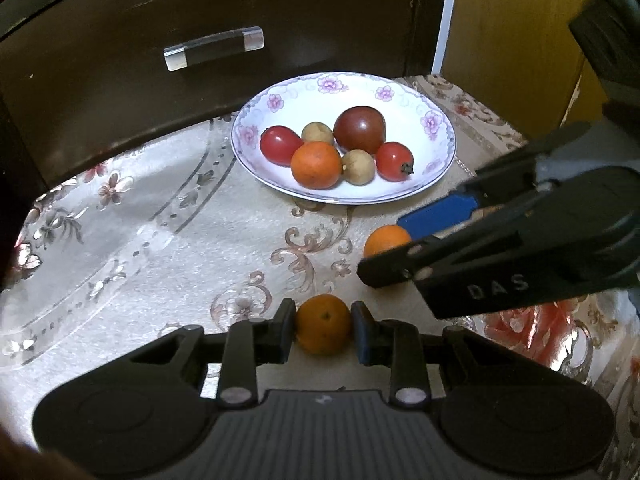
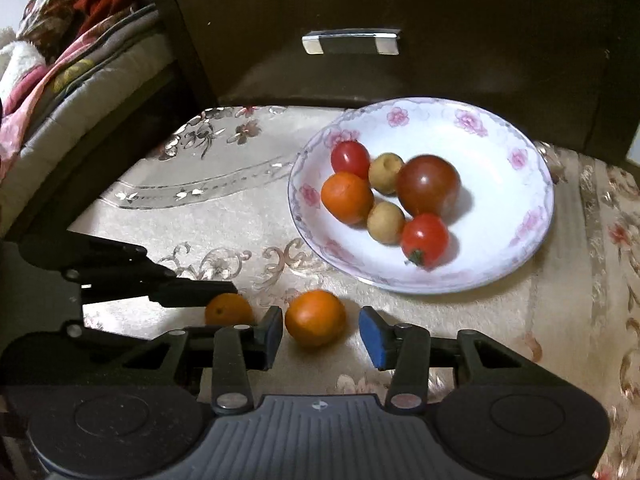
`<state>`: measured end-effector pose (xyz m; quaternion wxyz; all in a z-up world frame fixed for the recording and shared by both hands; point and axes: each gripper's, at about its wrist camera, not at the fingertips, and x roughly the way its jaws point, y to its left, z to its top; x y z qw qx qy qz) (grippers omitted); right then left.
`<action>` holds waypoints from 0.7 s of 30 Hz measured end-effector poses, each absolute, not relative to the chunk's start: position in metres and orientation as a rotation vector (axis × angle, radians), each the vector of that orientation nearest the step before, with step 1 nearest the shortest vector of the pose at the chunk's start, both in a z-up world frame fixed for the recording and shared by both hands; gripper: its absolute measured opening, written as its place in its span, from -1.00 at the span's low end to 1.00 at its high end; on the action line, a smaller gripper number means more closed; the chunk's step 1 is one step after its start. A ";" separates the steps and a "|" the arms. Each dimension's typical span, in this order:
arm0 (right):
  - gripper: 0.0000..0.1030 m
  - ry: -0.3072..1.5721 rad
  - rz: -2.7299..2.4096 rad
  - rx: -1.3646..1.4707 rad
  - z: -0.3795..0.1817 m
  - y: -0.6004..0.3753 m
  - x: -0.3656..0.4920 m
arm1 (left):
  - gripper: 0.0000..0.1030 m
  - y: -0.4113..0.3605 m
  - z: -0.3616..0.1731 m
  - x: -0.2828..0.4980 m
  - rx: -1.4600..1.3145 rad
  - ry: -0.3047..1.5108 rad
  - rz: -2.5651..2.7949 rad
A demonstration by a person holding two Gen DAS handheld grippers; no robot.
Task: Organize fruits
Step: 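Lift both tangerines and carry them over the white bowl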
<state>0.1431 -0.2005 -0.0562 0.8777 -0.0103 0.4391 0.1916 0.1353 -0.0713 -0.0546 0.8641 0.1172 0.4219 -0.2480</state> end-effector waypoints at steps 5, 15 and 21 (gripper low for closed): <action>-0.49 0.937 0.402 -0.096 -0.055 -0.191 0.147 | -0.27 -0.068 -0.053 0.140 0.251 0.894 -0.500; -0.50 0.919 0.359 -0.166 -0.044 -0.195 0.134 | -0.28 -0.072 -0.044 0.141 0.257 0.894 -0.476; -0.50 0.892 0.350 -0.156 -0.031 -0.202 0.127 | -0.28 -0.079 -0.034 0.141 0.262 0.868 -0.478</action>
